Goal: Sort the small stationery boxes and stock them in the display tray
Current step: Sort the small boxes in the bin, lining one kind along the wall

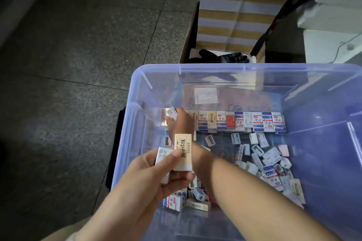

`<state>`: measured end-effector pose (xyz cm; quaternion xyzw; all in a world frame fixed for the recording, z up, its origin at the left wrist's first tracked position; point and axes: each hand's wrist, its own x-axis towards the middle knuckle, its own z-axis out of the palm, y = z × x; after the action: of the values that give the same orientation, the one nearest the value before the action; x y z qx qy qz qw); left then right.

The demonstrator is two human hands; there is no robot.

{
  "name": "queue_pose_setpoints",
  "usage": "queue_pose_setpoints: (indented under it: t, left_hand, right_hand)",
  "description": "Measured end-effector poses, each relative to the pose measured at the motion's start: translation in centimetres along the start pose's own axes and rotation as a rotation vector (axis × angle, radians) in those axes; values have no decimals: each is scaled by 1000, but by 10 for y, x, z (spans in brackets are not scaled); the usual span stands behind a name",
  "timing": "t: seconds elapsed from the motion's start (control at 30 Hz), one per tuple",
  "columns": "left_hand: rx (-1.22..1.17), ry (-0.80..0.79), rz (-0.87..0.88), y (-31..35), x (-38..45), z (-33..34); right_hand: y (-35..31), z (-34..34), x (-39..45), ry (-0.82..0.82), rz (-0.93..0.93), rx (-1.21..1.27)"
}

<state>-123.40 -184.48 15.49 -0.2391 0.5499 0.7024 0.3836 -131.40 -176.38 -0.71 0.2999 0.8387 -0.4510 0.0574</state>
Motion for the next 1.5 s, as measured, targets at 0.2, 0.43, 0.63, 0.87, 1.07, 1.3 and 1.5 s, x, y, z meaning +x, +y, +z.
queue_pose_setpoints:
  t: [0.2,0.43,0.63,0.87,1.07,1.3,1.5]
  left_hand:
    - [8,-26,-6,4,-3,3]
    - [24,-57,27,7,-8,3]
    - [-5,-39,44,6,-6,4]
    - [-40,-20,66,3,6,2]
    - [-11,18,152,0,15,12]
    - [245,28,258,-2,31,29]
    - [341,187,62,-6,91,39]
  right_hand:
    - [12,-16,1,22,-37,-3]
    - [18,-42,-16,-53,-110,37]
    - [25,-37,-12,-55,-85,-111]
    - [13,-28,-10,-145,9,254]
    - [1,-99,-42,-250,67,519]
    - [5,-146,-81,-525,-38,634]
    - [29,-139,-43,-264,74,415]
